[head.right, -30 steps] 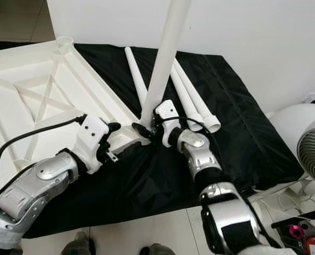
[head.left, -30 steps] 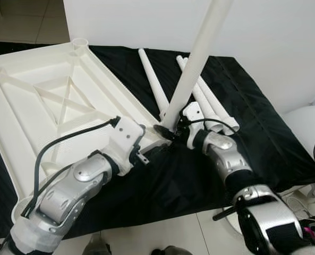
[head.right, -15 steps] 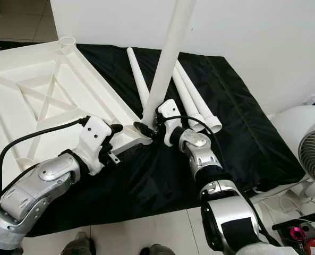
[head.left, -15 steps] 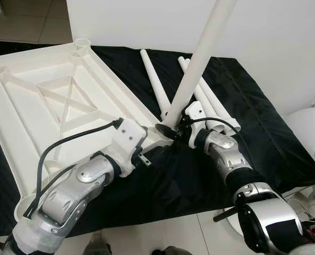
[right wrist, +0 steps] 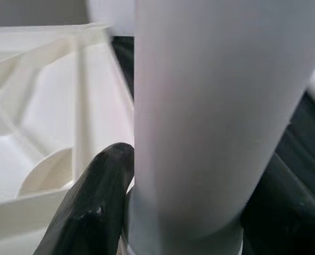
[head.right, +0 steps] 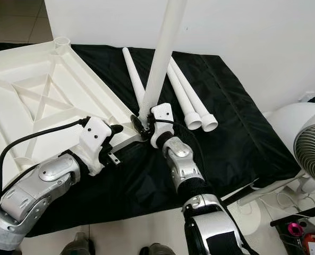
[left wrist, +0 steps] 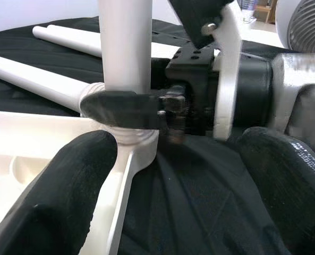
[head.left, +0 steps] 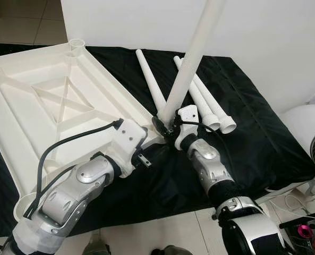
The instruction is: Building children table
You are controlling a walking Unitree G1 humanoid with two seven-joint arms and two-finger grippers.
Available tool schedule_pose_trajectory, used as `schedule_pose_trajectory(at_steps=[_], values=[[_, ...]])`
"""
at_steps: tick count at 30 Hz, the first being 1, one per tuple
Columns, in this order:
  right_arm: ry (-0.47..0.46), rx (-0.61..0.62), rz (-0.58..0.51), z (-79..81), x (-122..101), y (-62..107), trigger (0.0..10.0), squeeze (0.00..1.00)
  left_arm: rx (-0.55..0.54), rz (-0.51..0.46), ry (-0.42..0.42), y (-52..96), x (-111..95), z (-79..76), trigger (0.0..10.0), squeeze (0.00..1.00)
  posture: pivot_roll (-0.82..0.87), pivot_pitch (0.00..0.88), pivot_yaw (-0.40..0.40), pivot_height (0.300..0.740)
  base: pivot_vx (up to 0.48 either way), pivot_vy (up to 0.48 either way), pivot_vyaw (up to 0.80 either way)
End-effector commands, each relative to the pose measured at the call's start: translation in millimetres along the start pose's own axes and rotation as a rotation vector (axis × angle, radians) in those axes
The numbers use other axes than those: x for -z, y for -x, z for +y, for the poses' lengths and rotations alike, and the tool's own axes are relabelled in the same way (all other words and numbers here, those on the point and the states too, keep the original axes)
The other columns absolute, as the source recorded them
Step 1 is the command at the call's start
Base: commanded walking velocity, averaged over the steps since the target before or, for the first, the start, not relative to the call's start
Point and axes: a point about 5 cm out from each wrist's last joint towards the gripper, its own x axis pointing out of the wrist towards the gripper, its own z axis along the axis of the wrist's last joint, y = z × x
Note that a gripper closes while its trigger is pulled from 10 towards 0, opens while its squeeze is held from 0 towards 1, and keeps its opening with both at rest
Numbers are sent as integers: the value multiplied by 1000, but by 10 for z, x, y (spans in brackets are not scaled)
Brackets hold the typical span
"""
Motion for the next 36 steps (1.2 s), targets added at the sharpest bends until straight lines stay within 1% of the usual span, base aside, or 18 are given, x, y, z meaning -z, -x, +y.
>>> schedule_pose_trajectory(at_steps=[1,3,4,5,7,11,14,15,18,21,22,24,28,30,31,33,34,36], values=[[-70,124,64,-49,120,73,10000,0,102,9,0,-12,15,-86,10000,0,39,88,-142,740,0,0,0],[-93,121,46,76,72,99,10000,0,102,10,1,-4,17,-84,10000,0,40,87,-142,740,0,0,0],[-93,121,46,76,72,99,10000,0,102,10,1,-4,17,-84,10000,0,40,87,-142,740,0,0,0],[-94,112,35,129,49,124,10000,0,101,11,1,2,21,-83,10000,0,39,86,-145,740,0,0,0],[-68,72,25,229,22,200,10000,0,96,15,-3,22,25,-51,10000,0,36,86,-146,740,0,0,0],[-44,60,33,245,33,247,10000,0,89,18,-6,31,25,-20,10000,0,33,84,-145,740,0,0,0],[-46,64,43,240,45,267,10000,0,84,18,-10,33,24,-1,10000,0,34,83,-145,740,0,0,0],[-44,49,45,243,52,286,10000,1000,80,17,-13,33,19,12,10000,0,34,83,-145,740,0,0,0],[-21,26,27,265,21,308,10000,1000,76,16,-17,35,12,29,10000,0,30,87,-139,740,0,0,0],[-25,8,15,268,4,310,10000,1000,74,17,-17,35,13,31,10000,0,28,87,-138,740,0,0,0],[-21,-10,2,246,-22,313,10000,0,74,16,-17,36,16,25,10000,0,28,88,-137,740,0,0,0],[37,-76,-14,196,-53,311,10000,0,79,16,-15,38,21,4,10000,0,27,88,-136,740,0,0,0],[64,-98,-13,185,-66,321,10000,0,81,16,-15,40,22,-3,10000,0,27,88,-136,740,0,0,0],[60,-142,-35,40,-129,298,10000,0,95,22,-17,43,35,-29,10000,0,28,87,-134,740,0,0,0],[60,-142,-35,40,-129,298,10000,0,95,22,-17,43,35,-29,10000,0,28,87,-134,740,0,0,0],[89,-210,-47,-69,-182,276,10000,0,104,24,-17,40,39,-41,10000,0,31,83,-130,740,0,0,0],[98,-228,-46,-100,-195,265,10000,0,106,23,-17,37,37,-43,10000,0,32,82,-130,740,0,0,0],[98,-228,-46,-100,-195,265,10000,0,106,23,-17,37,37,-43,10000,0,32,82,-130,740,0,0,0]])
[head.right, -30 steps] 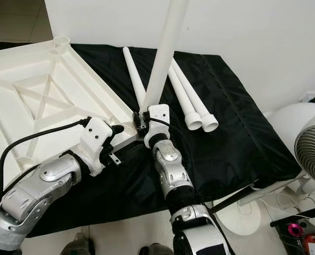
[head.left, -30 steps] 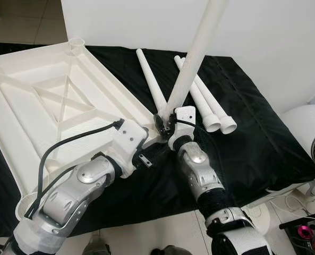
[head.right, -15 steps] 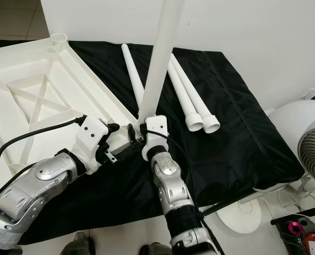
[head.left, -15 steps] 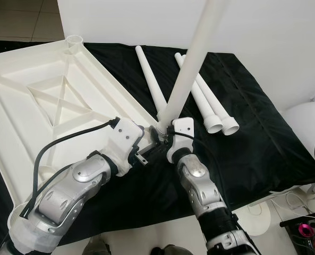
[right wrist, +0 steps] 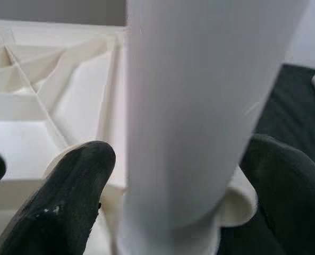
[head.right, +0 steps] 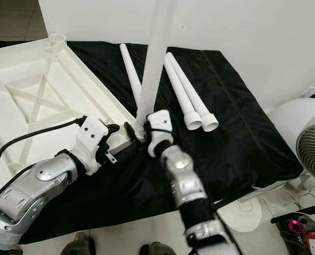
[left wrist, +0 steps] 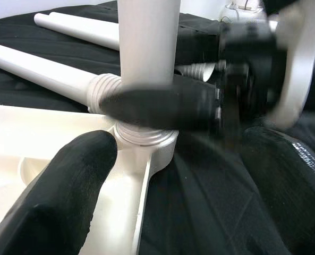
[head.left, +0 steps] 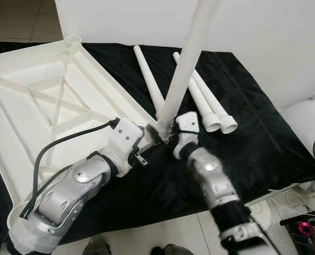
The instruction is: Building children table
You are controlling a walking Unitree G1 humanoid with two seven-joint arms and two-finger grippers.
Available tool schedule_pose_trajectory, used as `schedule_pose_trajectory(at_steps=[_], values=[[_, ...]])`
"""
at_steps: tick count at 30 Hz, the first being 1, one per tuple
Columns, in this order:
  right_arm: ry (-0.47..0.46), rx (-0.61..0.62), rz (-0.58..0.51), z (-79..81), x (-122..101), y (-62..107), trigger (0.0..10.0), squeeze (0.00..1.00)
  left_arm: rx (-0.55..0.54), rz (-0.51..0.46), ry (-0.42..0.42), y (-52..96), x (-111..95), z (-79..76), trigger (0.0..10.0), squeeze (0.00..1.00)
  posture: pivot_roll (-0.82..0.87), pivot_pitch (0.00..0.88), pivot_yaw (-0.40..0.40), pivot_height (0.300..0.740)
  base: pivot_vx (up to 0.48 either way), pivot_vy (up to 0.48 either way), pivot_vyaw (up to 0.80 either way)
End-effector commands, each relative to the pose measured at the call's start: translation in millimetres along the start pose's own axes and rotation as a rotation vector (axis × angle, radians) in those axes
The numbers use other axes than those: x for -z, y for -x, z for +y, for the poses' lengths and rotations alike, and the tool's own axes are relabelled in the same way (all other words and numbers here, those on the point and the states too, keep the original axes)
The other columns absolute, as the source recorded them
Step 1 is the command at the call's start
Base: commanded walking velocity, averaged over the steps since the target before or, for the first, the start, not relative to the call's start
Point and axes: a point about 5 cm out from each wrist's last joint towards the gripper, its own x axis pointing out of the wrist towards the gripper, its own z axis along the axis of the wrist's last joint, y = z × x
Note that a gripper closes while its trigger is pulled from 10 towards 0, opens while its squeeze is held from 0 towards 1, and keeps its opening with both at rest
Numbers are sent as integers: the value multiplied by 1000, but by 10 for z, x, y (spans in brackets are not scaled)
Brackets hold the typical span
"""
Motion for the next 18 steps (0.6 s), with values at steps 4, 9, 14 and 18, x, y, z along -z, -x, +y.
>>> schedule_pose_trajectory(at_steps=[4,9,14,18], values=[[8,-69,23,-143,35,-26,10000,0,141,6,-3,-15,9,-124,10000,0,34,75,-121,740,0,0,0],[31,-163,40,-192,24,-100,10000,0,171,12,6,-16,28,-179,10000,0,40,66,-117,740,0,0,0],[54,-249,72,-209,52,-167,8078,0,174,15,1,-24,32,-184,10000,0,51,57,-122,740,0,0,0],[62,-261,78,-247,54,-196,0,0,163,10,-5,-30,15,-160,10000,0,55,55,-126,740,0,0,0]])
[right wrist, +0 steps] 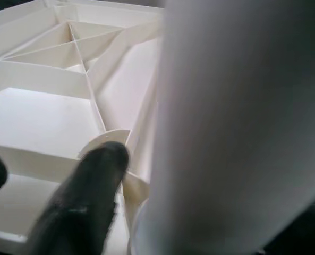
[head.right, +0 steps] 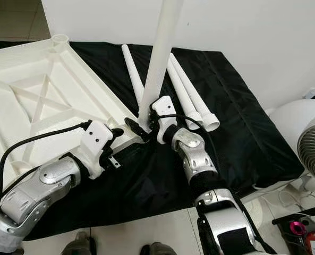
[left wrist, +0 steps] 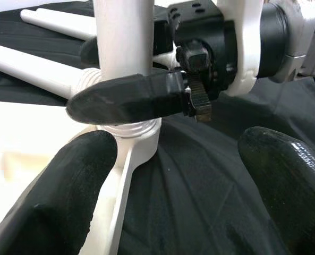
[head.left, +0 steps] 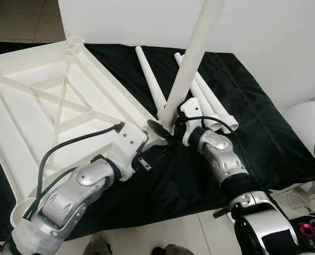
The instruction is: Building children table
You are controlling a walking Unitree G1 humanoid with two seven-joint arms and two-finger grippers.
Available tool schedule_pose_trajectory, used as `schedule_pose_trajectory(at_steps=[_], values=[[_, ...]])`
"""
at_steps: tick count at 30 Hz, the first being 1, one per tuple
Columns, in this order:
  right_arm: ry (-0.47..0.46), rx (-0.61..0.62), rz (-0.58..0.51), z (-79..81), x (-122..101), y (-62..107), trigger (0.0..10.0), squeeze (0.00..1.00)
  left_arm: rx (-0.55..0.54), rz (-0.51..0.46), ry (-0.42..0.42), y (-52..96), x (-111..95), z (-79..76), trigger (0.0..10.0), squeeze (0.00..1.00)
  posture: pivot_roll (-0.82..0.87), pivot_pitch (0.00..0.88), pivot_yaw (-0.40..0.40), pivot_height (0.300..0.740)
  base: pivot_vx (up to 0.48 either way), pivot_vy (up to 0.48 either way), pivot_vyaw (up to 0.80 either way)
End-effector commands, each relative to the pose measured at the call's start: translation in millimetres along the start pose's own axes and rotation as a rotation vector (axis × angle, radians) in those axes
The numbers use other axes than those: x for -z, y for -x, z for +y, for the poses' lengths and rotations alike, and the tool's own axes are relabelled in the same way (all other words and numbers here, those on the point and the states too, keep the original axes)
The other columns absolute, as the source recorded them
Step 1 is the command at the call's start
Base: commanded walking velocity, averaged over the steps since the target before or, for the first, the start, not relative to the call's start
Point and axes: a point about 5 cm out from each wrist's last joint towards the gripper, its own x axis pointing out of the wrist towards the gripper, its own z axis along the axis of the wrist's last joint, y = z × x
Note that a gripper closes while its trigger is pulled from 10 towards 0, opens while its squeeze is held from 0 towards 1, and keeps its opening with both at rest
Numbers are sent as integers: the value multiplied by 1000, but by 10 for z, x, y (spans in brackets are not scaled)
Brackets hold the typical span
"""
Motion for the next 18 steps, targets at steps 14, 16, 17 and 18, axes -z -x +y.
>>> schedule_pose_trajectory(at_steps=[14,16,17,18], values=[[-71,107,34,-185,111,80,10000,0,121,7,-14,22,-12,-59,10000,0,56,60,-115,740,0,0,0],[-71,107,34,-185,111,80,10000,0,121,7,-14,22,-12,-59,10000,0,56,60,-115,740,0,0,0],[-71,143,41,-182,129,70,10000,0,122,8,-15,22,-13,-55,10000,0,56,60,-115,740,0,0,0],[-97,192,48,-169,162,54,10000,0,123,8,-16,25,-15,-52,10000,0,58,61,-114,740,0,0,0]])
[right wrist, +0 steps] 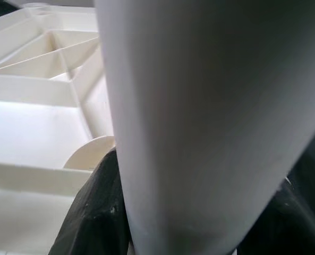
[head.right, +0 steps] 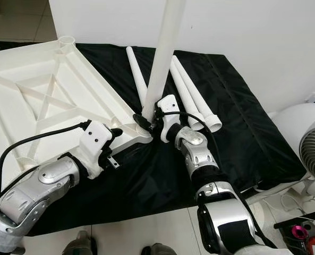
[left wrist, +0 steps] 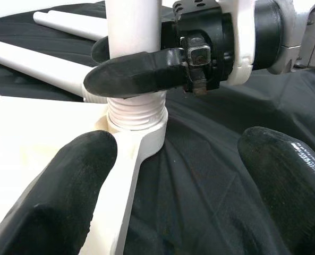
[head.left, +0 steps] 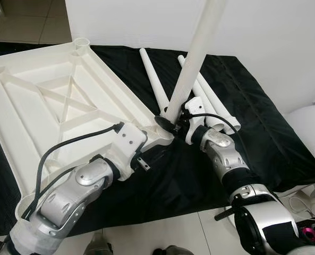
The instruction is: Building children table
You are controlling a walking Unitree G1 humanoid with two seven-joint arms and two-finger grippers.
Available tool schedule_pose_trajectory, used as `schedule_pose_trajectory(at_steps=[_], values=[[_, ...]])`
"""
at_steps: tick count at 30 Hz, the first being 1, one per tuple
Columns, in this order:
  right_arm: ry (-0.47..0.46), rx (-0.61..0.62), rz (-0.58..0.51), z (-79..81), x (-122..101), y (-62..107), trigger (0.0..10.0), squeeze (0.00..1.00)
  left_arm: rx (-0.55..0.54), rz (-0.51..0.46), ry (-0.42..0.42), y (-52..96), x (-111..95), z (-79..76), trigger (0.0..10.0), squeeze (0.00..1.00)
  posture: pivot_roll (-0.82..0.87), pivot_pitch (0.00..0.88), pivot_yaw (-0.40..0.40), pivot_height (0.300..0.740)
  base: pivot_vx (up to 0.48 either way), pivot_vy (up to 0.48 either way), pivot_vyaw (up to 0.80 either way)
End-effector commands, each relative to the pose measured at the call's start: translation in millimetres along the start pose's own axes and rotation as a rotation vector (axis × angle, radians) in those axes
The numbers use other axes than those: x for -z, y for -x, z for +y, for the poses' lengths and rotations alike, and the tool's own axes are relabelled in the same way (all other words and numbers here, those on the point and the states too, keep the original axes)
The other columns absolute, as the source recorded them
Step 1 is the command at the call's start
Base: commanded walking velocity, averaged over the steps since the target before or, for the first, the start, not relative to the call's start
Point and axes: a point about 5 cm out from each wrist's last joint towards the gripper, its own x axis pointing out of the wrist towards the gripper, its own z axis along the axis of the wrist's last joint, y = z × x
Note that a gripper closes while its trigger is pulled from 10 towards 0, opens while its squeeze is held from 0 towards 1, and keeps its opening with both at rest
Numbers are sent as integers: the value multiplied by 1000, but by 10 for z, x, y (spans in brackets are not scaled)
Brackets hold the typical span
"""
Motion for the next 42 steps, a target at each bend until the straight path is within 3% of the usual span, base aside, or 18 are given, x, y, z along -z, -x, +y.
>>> schedule_pose_trajectory(at_steps=[1,7,9,14,21,26,30,31,38,39,40,41,42], values=[[-36,115,45,-31,128,33,10000,0,128,-1,-10,9,-24,-71,10000,0,58,61,-114,740,0,0,0],[-66,202,37,72,163,-5,10000,0,131,3,-8,17,-17,-83,10000,0,59,65,-118,740,0,0,0],[-116,306,60,122,203,-27,10000,0,134,4,-7,14,-12,-95,10000,0,59,65,-120,740,0,0,0],[-130,434,52,269,231,-40,10000,0,137,4,-6,11,-10,-110,10000,0,61,63,-124,740,0,0,0],[-142,468,31,367,219,-51,10000,0,137,6,-6,14,-6,-110,10000,0,63,61,-128,740,0,0,0],[-160,466,-54,511,96,-67,10000,0,129,2,-9,7,-13,-100,10000,0,63,51,-129,740,0,0,0],[-169,457,-81,520,54,-62,10000,0,135,0,-10,-1,-12,-107,10000,0,57,47,-127,740,0,0,0],[-164,455,-94,501,25,-49,10000,1000,139,-1,-11,-8,-12,-110,10000,0,56,45,-125,740,0,0,0],[-152,409,-153,412,-59,12,10000,1000,137,-10,-16,-32,-23,-98,10000,0,50,41,-121,740,0,0,0],[-131,393,-163,367,-73,43,10000,545,132,-14,-12,-39,-22,-92,10000,0,45,39,-118,740,0,0,0],[-131,393,-163,367,-73,43,10000,545,132,-14,-12,-39,-22,-92,10000,0,45,39,-118,740,0,0,0],[-108,352,-165,325,-71,83,10000,0,128,-18,-10,-45,-22,-90,10000,0,44,39,-116,740,0,0,0],[-108,352,-165,325,-71,83,10000,0,128,-18,-10,-45,-22,-90,10000,0,44,39,-116,740,0,0,0]])
